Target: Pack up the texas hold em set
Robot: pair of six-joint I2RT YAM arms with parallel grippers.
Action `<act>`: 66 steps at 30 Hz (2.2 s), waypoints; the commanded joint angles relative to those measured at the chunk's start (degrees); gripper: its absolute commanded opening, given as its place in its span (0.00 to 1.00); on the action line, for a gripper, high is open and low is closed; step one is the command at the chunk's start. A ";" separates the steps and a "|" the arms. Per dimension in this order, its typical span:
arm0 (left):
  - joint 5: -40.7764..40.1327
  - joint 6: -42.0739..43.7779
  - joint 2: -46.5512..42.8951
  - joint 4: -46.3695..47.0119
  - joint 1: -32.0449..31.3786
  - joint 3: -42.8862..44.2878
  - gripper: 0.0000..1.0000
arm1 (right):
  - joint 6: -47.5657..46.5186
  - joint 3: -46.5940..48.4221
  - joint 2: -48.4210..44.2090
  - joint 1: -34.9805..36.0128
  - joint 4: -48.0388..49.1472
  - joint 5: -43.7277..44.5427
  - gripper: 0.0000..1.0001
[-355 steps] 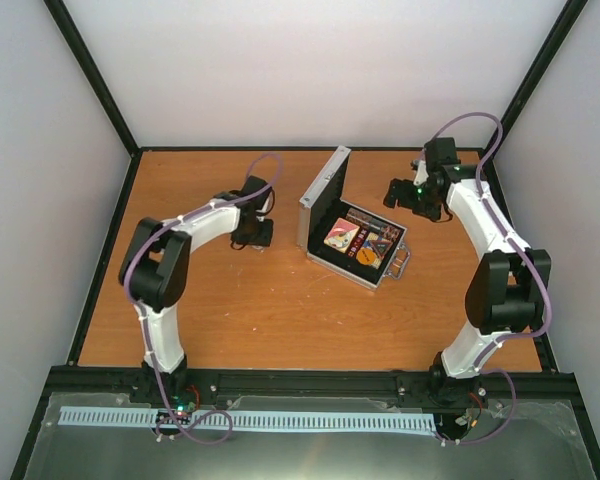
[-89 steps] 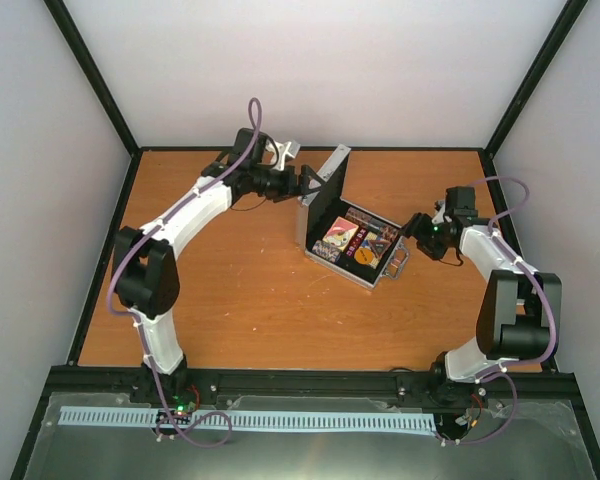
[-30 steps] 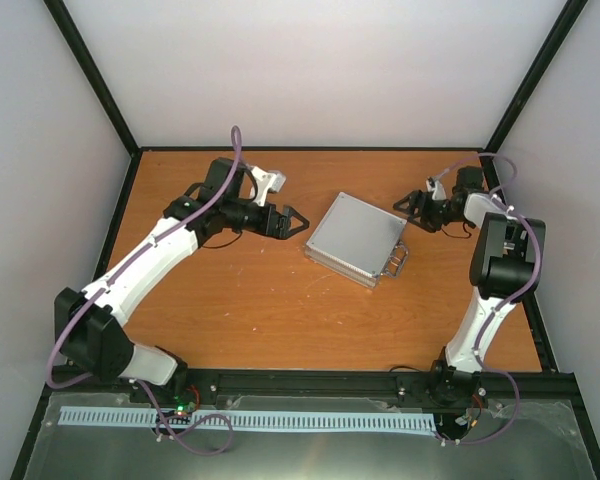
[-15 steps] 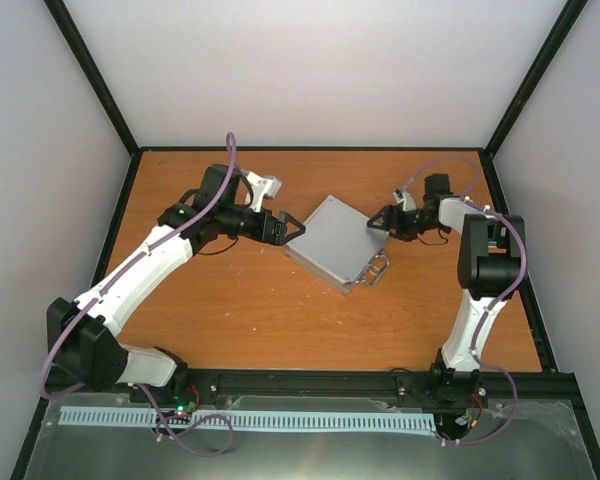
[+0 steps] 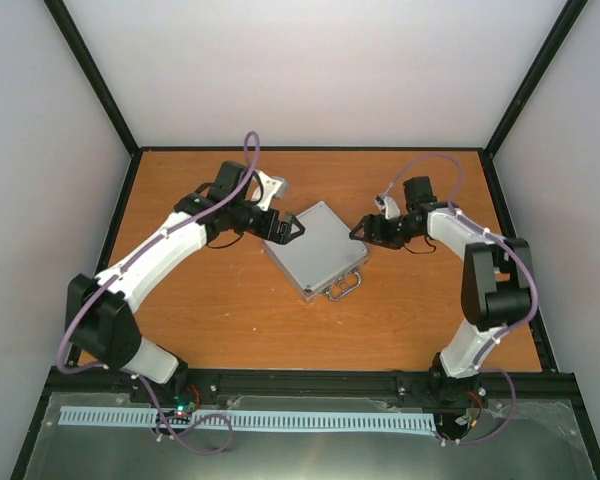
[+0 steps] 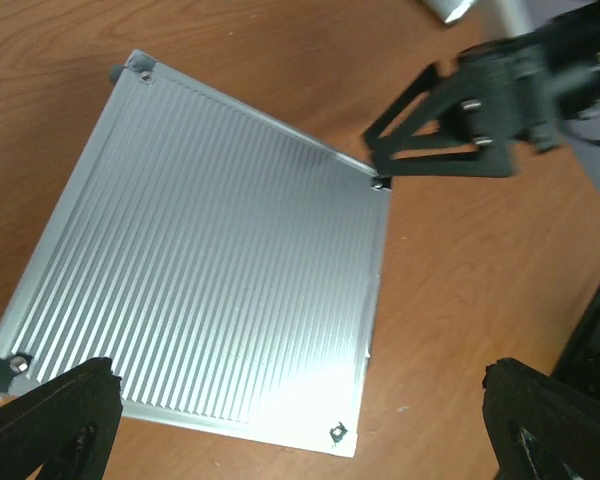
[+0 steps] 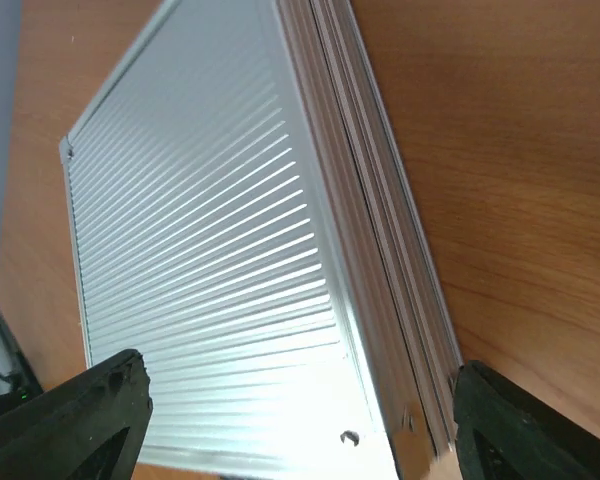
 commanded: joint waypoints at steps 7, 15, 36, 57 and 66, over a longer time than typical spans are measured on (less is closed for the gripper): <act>1.93 15.83 15.17 -0.87 3.38 11.24 1.00 | 9.95 -18.10 -24.07 -0.18 2.80 5.55 0.84; 5.23 21.95 24.60 2.65 7.85 13.02 1.00 | 16.20 -28.02 -32.24 7.43 11.69 6.62 0.86; 9.49 25.62 35.05 9.30 7.88 10.23 1.00 | 10.86 -26.23 -16.04 13.61 24.35 4.60 0.83; 7.60 24.53 33.77 13.41 7.82 3.81 0.92 | 6.95 -28.17 -12.13 14.29 22.42 5.03 0.82; 7.02 23.25 32.09 14.73 7.62 1.68 0.92 | 6.88 -24.76 -9.49 14.32 17.41 -1.16 0.82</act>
